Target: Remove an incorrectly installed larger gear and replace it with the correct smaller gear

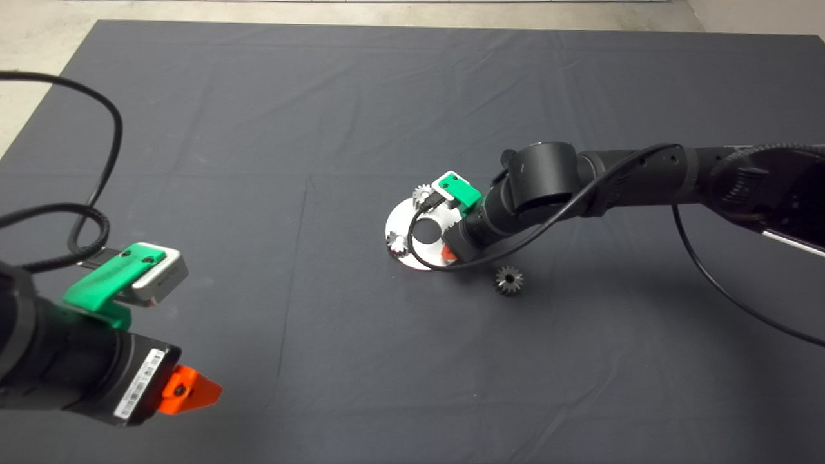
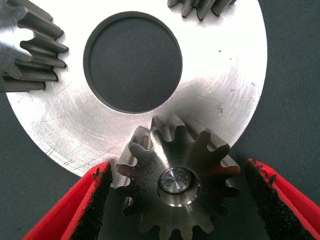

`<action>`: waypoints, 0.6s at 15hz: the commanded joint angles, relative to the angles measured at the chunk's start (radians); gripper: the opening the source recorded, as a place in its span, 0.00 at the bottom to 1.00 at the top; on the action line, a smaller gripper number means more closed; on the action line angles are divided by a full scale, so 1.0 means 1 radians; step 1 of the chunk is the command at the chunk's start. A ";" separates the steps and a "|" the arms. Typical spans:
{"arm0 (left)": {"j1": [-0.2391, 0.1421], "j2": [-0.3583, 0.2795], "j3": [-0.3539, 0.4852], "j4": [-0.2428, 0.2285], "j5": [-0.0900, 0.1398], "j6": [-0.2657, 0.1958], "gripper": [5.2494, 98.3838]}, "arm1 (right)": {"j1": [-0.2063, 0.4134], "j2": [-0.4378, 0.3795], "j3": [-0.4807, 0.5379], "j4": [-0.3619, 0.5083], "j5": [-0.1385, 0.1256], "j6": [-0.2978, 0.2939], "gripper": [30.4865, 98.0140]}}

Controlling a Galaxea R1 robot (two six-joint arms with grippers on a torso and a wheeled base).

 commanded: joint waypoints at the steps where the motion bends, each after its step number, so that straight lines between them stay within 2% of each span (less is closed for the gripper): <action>1: -0.011 0.003 0.018 -0.015 0.040 0.001 1.00 | 0.019 0.000 0.001 -0.030 0.004 0.003 0.57; 2: -0.011 0.002 0.018 -0.015 0.040 0.001 1.00 | 0.019 0.002 0.001 -0.030 0.004 0.005 0.52; 4: -0.011 0.002 0.018 -0.015 0.040 0.001 1.00 | 0.019 0.003 0.003 -0.030 0.004 -0.001 0.51; 6: -0.012 0.002 0.018 -0.015 0.040 0.001 1.00 | 0.019 0.008 0.002 -0.030 0.004 -0.003 0.44; 8: -0.012 0.002 0.017 -0.015 0.040 0.001 1.00 | 0.019 0.009 0.004 -0.031 0.004 -0.005 0.43; 9: -0.011 0.003 0.017 -0.015 0.041 0.003 1.00 | 0.019 0.009 0.004 -0.031 0.004 -0.005 0.37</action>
